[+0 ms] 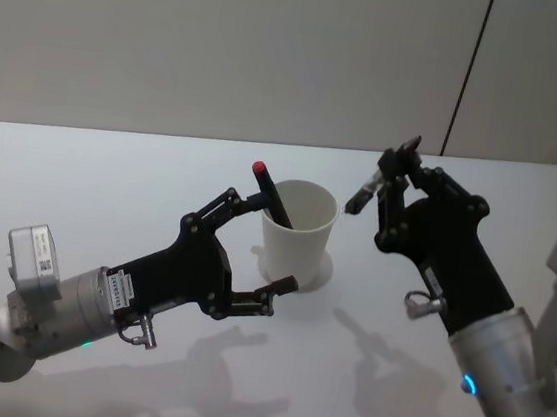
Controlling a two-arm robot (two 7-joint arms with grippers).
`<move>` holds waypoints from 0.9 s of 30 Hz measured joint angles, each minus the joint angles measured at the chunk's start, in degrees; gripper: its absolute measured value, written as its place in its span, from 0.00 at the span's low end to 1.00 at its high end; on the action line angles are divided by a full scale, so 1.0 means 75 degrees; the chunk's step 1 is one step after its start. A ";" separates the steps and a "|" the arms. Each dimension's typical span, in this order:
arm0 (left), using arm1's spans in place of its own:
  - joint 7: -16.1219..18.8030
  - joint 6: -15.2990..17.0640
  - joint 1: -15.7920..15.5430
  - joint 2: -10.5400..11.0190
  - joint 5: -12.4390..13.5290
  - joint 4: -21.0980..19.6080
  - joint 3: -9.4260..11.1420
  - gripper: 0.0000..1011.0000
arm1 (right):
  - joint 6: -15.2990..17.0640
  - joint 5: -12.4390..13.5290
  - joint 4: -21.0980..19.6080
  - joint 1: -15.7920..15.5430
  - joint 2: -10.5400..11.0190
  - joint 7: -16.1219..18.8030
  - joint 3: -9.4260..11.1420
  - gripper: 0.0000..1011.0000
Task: Place the pen into the pen holder.
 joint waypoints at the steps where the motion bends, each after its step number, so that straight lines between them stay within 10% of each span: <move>1: 0.0000 0.0000 0.0000 0.0000 0.0000 0.0000 0.0000 0.99 | 0.0015 -0.0070 0.0035 0.0035 -0.0027 -0.0060 0.0004 0.12; 11: 0.0000 0.0000 0.0000 0.0000 0.0000 0.0000 0.0000 0.99 | 0.0236 -0.0780 0.0613 0.0562 -0.0423 -0.0581 0.0043 0.12; 27: 0.0000 0.0000 0.0000 0.0000 0.0000 0.0000 0.0000 0.99 | 0.0443 -0.0721 0.1398 0.1203 -0.0825 -0.0213 0.0082 0.12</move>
